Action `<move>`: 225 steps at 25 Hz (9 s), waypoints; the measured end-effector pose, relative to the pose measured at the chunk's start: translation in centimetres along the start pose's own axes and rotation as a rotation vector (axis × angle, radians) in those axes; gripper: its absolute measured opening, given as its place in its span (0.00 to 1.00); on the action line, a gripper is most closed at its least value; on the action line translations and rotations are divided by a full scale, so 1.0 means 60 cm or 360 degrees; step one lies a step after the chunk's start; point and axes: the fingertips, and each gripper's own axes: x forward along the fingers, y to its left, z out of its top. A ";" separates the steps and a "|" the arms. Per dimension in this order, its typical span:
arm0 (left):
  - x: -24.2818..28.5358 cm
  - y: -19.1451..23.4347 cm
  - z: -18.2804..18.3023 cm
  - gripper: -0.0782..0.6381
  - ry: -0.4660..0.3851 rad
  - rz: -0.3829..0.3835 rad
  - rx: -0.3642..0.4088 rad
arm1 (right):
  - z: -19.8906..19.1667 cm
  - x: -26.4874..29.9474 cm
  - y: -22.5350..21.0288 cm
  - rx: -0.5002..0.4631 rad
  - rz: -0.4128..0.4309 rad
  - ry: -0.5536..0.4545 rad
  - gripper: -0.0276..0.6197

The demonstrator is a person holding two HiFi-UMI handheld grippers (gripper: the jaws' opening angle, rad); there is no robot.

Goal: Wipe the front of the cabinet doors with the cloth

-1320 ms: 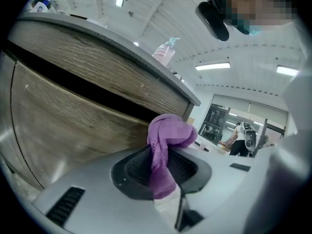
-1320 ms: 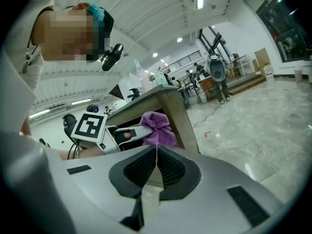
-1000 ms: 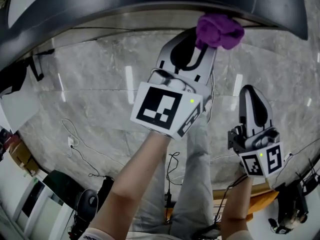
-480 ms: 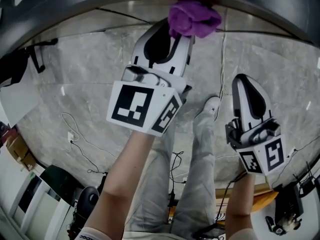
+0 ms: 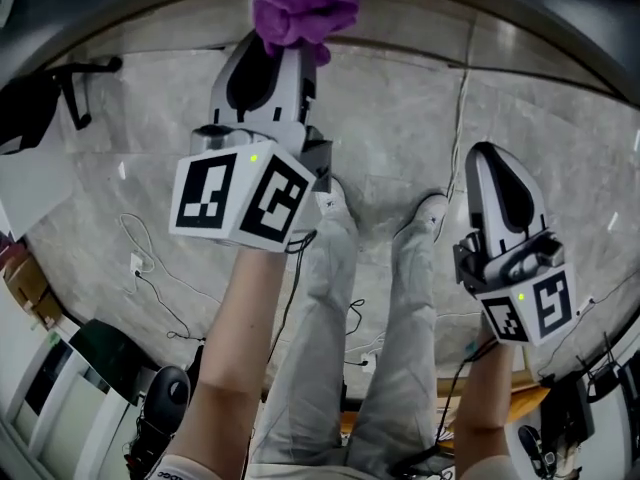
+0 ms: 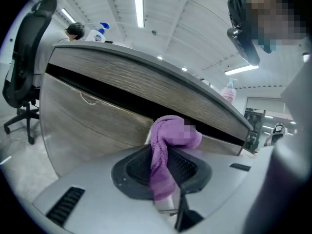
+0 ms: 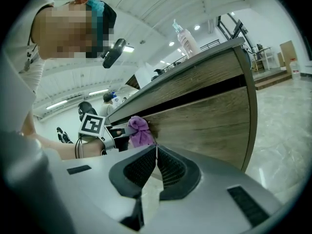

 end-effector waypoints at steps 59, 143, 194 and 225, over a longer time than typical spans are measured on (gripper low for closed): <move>0.093 -0.161 -0.197 0.22 0.0290 -0.0242 0.0136 | -0.081 -0.061 -0.100 0.0055 -0.0049 0.0139 0.09; 0.082 0.137 -0.253 0.22 0.0387 0.0254 0.0219 | -0.188 0.039 -0.036 0.0123 0.0128 0.0281 0.09; 0.179 0.025 -0.477 0.22 0.0832 0.0010 0.0407 | -0.279 -0.056 -0.140 0.0350 -0.0071 0.0206 0.09; 0.189 -0.142 -0.644 0.22 0.0968 -0.0133 0.0562 | -0.310 -0.178 -0.249 0.0355 -0.0163 0.0205 0.09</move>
